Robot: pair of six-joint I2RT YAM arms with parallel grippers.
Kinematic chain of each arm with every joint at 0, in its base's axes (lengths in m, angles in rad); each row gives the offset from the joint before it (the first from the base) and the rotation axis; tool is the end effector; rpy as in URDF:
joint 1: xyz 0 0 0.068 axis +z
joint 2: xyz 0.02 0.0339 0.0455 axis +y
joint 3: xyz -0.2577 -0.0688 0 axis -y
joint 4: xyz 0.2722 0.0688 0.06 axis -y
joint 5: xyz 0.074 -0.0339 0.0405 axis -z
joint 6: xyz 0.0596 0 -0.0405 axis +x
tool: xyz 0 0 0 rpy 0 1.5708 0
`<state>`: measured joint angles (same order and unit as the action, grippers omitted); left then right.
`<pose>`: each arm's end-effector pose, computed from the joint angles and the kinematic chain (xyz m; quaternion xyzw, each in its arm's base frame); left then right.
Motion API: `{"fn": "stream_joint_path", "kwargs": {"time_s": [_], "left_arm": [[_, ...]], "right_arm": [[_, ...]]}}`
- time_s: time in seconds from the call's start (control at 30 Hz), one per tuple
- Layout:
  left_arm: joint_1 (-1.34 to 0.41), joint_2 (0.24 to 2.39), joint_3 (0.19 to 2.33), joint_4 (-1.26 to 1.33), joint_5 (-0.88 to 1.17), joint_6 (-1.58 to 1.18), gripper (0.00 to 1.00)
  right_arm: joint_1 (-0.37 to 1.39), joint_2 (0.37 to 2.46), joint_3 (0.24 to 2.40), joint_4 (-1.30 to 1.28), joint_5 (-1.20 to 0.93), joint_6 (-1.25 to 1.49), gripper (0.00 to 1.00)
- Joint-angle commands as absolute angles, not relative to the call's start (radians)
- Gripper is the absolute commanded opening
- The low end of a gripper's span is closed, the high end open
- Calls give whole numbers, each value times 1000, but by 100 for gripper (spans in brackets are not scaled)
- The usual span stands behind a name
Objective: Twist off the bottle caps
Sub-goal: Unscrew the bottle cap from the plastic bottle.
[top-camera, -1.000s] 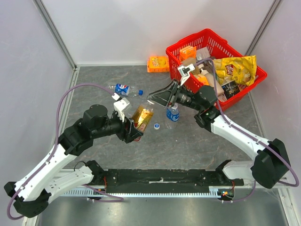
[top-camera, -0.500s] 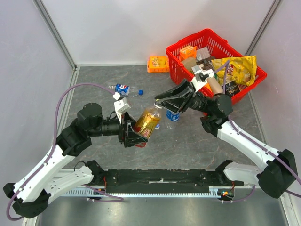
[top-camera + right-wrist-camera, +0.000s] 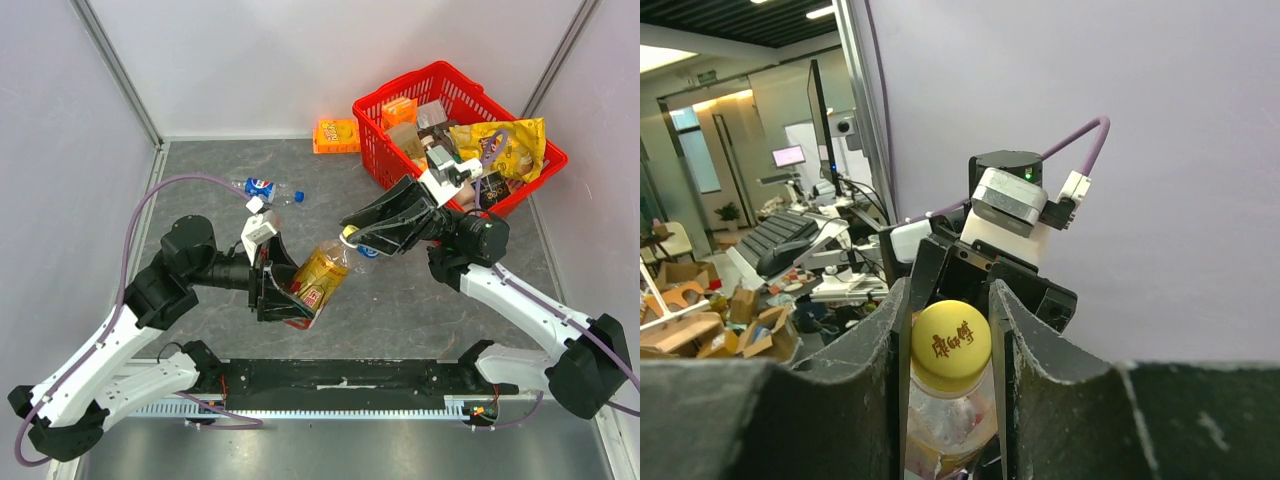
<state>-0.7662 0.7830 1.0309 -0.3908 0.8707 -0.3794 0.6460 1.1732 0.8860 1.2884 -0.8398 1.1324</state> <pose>0.1109 -0.1700 0.4042 0.4027 0.6194 -0.5897 0.3262 0.1806 0.1917 0.4274 -0.3180 0.3432 0.7527 0.4632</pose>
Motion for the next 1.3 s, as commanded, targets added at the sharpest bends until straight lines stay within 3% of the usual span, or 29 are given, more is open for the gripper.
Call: {"fn": "stream_joint_path", "kwargs": {"time_s": [0.0, 0.1, 0.37, 0.5, 0.6, 0.8, 0.97, 1.27], "left_arm": [[-769, 782, 1072, -282, 936, -403, 2], [-770, 781, 1072, -301, 910, -388, 2], [-767, 755, 1075, -405, 769, -330, 2], [-769, 758, 1074, -457, 724, -305, 2], [-767, 761, 1072, -494, 687, -285, 2], [-769, 744, 1069, -561, 556, -244, 2], [-767, 727, 1072, -598, 381, -224, 2], [-769, 752, 1120, -699, 125, -201, 2]], "right_arm": [[649, 1203, 890, 1523, -894, 1227, 9], [649, 1203, 893, 1481, -882, 1218, 15], [629, 1181, 913, 1344, -810, 1193, 66], [614, 1163, 920, 1281, -782, 1181, 87], [600, 1140, 919, 1195, -755, 1146, 97], [595, 1065, 974, 665, -609, 892, 98], [595, 1063, 1041, 369, -496, 795, 98], [595, 1170, 1058, 362, -489, 923, 98]]}}
